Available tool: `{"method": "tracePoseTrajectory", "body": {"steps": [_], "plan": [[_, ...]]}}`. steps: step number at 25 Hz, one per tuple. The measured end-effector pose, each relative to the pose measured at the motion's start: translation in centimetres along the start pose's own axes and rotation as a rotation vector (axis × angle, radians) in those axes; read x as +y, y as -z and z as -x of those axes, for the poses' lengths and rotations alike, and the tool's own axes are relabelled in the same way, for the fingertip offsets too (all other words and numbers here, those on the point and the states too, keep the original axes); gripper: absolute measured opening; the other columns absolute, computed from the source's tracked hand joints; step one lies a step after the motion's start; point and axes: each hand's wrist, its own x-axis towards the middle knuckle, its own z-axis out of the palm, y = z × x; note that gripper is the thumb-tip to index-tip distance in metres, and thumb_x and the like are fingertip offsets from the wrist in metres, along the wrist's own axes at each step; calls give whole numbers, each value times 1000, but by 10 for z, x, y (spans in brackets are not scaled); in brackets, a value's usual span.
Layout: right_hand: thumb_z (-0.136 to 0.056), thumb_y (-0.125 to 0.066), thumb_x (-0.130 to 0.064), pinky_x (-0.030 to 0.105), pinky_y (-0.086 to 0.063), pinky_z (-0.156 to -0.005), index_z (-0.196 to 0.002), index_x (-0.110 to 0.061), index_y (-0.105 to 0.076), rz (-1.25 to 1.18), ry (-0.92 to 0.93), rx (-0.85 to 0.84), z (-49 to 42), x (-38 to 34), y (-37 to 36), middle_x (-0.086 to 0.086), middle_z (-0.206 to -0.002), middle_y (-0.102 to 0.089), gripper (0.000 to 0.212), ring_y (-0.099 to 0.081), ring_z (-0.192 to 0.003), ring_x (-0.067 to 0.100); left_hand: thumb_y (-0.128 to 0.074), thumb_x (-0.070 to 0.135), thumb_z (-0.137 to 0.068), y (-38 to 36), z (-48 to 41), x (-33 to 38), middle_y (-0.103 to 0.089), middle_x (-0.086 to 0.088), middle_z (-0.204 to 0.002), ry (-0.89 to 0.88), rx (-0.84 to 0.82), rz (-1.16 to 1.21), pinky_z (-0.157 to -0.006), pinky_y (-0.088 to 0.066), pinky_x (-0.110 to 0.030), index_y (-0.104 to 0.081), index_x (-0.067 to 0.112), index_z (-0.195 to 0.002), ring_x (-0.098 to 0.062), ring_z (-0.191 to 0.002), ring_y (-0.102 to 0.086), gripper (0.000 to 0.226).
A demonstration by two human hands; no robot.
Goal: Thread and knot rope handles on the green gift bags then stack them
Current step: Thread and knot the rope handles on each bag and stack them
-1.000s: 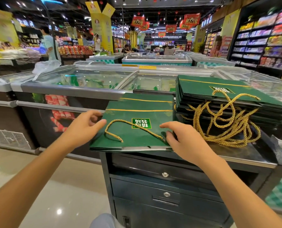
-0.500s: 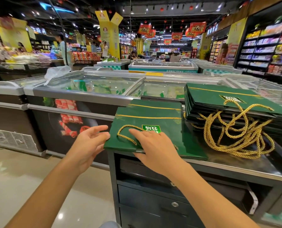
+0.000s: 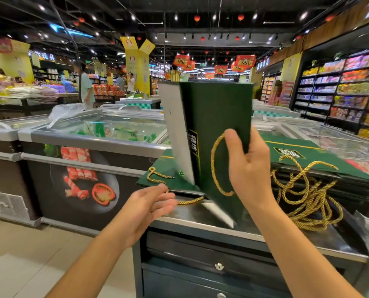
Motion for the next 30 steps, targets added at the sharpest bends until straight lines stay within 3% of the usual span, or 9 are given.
{"method": "tracePoseTrajectory", "body": {"steps": [4, 6, 11, 14, 17, 20, 22, 25, 30], "plan": [[-106, -53, -23, 44, -59, -86, -121, -30, -63, -442, -277, 184, 0, -10, -6, -7, -111, -75, 19, -71, -102, 20, -55, 33, -100, -16, 7, -6, -68, -19, -125, 30, -196, -34, -101, -51, -45, -55, 7, -131, -30, -114, -68, 41], [-105, -55, -19, 44, -59, -85, -122, -28, -62, -509, -333, 198, 4, -7, -8, -3, -114, -74, 20, -71, -104, 23, -53, 22, -101, -17, 9, -8, -70, -11, -125, -54, -155, 52, -93, -56, -48, -52, 9, -135, -29, -112, -69, 36], [-99, -60, -13, 34, -59, -62, -112, -17, -66, -412, -570, 77, 14, 8, 10, 4, -94, -75, 15, -73, -82, 24, -45, 9, -103, 19, 8, 18, -73, -10, -117, -227, 140, 214, -66, -63, -36, -60, 11, -124, -22, -92, -74, 26], [-101, -58, -16, 31, -58, -49, -110, -2, -66, -253, -768, -101, 27, 20, 24, 17, -84, -76, 18, -72, -64, 29, -43, 13, -106, 46, 10, 33, -78, 2, -86, -167, 254, 64, -50, -58, -25, -65, 19, -109, -12, -67, -74, 23], [-98, -66, -21, 30, -53, -46, -117, 4, -63, -23, -842, -208, 46, 38, 36, 18, -76, -75, 31, -67, -57, 25, -45, 13, -106, 62, 5, 32, -78, 3, -79, -107, 254, -100, -47, -55, -22, -65, 16, -109, -10, -62, -72, 21], [-96, -66, -37, 30, -55, -59, -134, -7, -60, 517, -680, -408, 61, 54, 44, 6, -71, -75, 48, -70, -63, 18, -50, 13, -104, 70, -5, 18, -78, -2, -82, -89, 273, -324, -52, -56, -23, -68, 13, -108, -14, -66, -74, 19], [-96, -61, -47, 31, -54, -76, -126, -8, -67, 850, -460, -461, 64, 58, 49, 3, -81, -74, 50, -68, -81, 18, -53, 15, -103, 71, -14, 9, -77, -4, -86, -110, 311, -530, -63, -58, -29, -70, 11, -105, -18, -73, -73, 18], [-95, -55, -57, 38, -58, -72, -103, -13, -70, 1098, -324, -507, 60, 53, 54, 1, -81, -68, 47, -64, -78, 22, -55, 27, -102, 73, -26, -1, -74, -6, -93, -140, 313, -832, -82, -56, -40, -68, 20, -92, -24, -88, -71, 18], [-99, -50, -53, 31, -53, -71, -116, -22, -63, 1287, -109, -576, 56, 37, 32, -4, -106, -59, 37, -58, -102, 17, -52, 46, -98, 78, -43, 4, -52, -12, -137, -307, 321, -1513, -103, -45, -47, -46, 22, -145, -33, -124, -51, 54]]}}
